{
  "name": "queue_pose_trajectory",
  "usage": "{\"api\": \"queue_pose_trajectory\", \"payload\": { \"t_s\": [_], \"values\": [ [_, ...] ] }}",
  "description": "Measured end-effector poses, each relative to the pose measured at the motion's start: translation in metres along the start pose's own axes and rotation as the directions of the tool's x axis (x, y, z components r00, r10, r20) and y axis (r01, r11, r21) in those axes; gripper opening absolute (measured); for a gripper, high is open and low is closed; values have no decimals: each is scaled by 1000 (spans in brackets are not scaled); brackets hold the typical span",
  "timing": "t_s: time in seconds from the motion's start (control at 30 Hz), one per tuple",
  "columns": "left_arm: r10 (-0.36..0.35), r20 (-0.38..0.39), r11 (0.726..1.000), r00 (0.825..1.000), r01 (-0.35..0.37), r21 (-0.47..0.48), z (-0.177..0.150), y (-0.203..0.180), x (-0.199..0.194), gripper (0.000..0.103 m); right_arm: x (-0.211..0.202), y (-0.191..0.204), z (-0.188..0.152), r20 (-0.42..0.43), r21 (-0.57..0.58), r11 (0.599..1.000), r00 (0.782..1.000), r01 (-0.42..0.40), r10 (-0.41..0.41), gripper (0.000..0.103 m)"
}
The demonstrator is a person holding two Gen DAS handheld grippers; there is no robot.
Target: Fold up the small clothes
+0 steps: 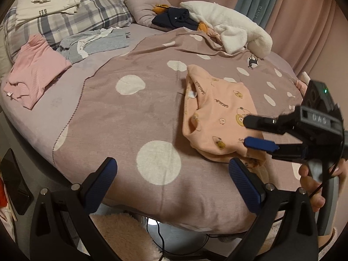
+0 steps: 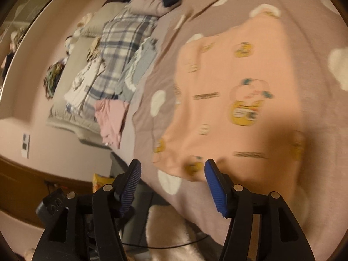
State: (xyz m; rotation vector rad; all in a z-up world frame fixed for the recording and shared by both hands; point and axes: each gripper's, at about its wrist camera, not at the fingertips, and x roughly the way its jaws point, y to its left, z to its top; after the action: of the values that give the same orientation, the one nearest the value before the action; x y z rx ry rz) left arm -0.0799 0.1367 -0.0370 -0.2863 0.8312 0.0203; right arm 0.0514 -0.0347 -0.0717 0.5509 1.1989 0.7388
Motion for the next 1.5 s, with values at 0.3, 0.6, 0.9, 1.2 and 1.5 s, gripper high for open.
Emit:
{"api": "queue_pose_trajectory", "payload": {
  "t_s": [0.3, 0.6, 0.9, 1.2, 1.5],
  "values": [
    [1, -9, 999, 1000, -1, 32, -3, -7, -1, 102, 18, -43, -21, -87, 124, 992, 996, 1, 10, 63],
    [1, -11, 1000, 1000, -1, -11, -3, 5, -2, 102, 24, 5, -5, -62, 4, 1000, 998, -21, 21, 63],
    [18, -11, 1000, 1000, -19, -25, -7, 16, -4, 102, 82, 22, -1, -169, -15, 999, 985, -31, 28, 63],
    [0, -33, 999, 999, -1, -44, -6, 17, 4, 102, 46, 18, 17, -66, -4, 999, 997, -46, 46, 69],
    [10, -32, 997, 999, -12, -80, -8, 35, 3, 102, 109, 25, 48, -146, 128, 978, 973, -163, 181, 70]
  ]
}}
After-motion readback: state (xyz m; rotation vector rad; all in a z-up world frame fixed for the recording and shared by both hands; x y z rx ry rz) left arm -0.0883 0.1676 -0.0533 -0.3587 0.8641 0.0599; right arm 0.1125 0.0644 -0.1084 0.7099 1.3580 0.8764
